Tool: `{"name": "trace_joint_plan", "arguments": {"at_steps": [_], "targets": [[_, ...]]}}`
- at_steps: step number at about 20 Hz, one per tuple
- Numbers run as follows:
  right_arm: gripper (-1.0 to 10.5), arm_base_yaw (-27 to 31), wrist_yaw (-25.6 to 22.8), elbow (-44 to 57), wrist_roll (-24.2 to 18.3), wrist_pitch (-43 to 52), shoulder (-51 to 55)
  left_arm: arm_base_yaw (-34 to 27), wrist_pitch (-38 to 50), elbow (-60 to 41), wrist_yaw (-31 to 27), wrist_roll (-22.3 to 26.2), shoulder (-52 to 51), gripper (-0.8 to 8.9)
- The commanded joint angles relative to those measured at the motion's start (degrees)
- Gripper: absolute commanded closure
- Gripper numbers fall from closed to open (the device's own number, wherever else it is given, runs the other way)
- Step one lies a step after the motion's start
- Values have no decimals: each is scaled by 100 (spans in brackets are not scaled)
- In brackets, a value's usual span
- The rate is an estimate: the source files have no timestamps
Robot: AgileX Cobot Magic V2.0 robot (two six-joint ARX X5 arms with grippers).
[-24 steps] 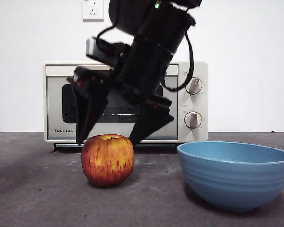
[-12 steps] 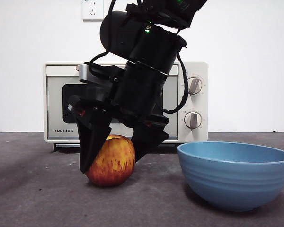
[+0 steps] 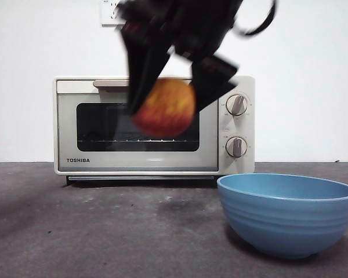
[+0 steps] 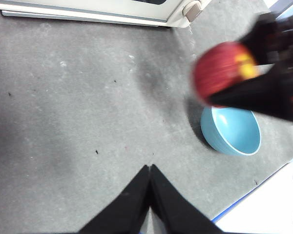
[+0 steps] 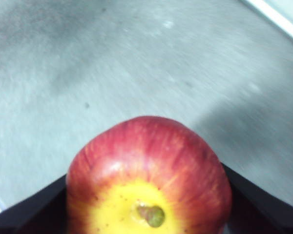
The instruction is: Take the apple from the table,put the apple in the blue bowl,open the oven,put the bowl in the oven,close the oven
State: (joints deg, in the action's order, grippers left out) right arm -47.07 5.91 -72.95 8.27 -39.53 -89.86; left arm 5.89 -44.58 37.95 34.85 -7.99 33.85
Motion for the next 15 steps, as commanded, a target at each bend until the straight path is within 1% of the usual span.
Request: {"name": "trace_joint_plan", "arguments": {"at_steps": [1,2,4,7,11,15], "targets": [[640,15,-229,-85,-118,-372,310,13,63,101,26,111,37,806],[640,44,-328,-33,-127,-501,505,13,66,101,26,111,37,806],[640,131,-343,278,-127,-516,881,13,66,101,26,111,37,806],[640,308,-431,1137,-122,-341,1377,13,66,101,26,114,37,806],[639,463,-428,2299,13,278,1714,13,66,101,26,111,37,806],[626,483,-404,2994,74,1051,1709,13,63,101,26,109,37,806]]}}
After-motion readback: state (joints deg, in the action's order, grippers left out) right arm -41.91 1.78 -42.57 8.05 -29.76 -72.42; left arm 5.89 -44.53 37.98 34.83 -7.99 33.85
